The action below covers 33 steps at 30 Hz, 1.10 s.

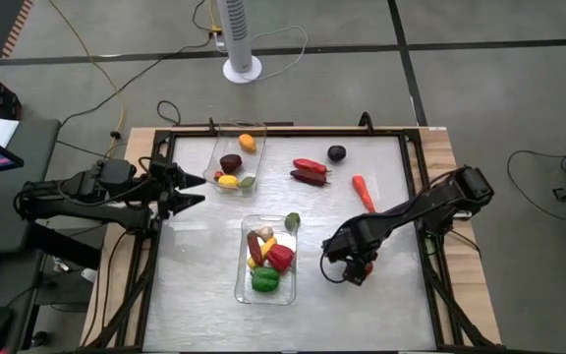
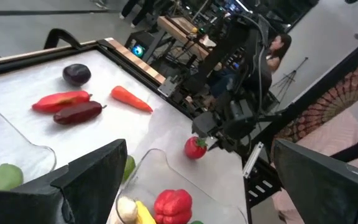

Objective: Sort produce into baskets
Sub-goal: Put the tomato into the top transparent bin

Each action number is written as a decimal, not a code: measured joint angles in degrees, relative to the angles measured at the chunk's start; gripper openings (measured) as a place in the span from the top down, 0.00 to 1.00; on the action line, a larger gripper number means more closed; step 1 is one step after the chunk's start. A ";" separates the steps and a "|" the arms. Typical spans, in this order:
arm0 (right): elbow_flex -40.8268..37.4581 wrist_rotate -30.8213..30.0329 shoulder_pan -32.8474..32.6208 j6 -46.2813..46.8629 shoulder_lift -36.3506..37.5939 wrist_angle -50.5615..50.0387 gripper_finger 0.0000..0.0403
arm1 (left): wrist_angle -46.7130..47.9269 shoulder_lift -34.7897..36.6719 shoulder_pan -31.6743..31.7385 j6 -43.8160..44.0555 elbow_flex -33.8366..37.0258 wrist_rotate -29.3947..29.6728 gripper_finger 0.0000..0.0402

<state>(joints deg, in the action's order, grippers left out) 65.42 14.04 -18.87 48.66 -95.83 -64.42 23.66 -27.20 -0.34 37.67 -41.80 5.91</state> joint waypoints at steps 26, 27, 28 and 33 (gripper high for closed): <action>5.07 -1.97 10.59 -15.95 -4.81 4.46 0.18 | -1.06 0.00 0.00 -1.81 0.00 9.42 0.04; 6.38 -2.54 12.04 -17.42 -4.81 4.61 0.18 | -1.15 -0.01 0.00 -1.88 0.00 9.80 0.04; 7.71 -3.25 13.58 -18.72 -4.81 4.84 0.18 | -1.16 -0.01 0.00 -1.81 0.00 9.88 0.04; 15.01 -8.45 20.82 -26.16 -4.81 5.26 0.18 | -1.20 0.00 0.00 -1.36 0.00 11.39 0.04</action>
<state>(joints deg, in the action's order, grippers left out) 80.42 5.59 1.95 22.50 -100.64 -59.16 22.46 -27.20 -0.34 36.31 -41.80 17.30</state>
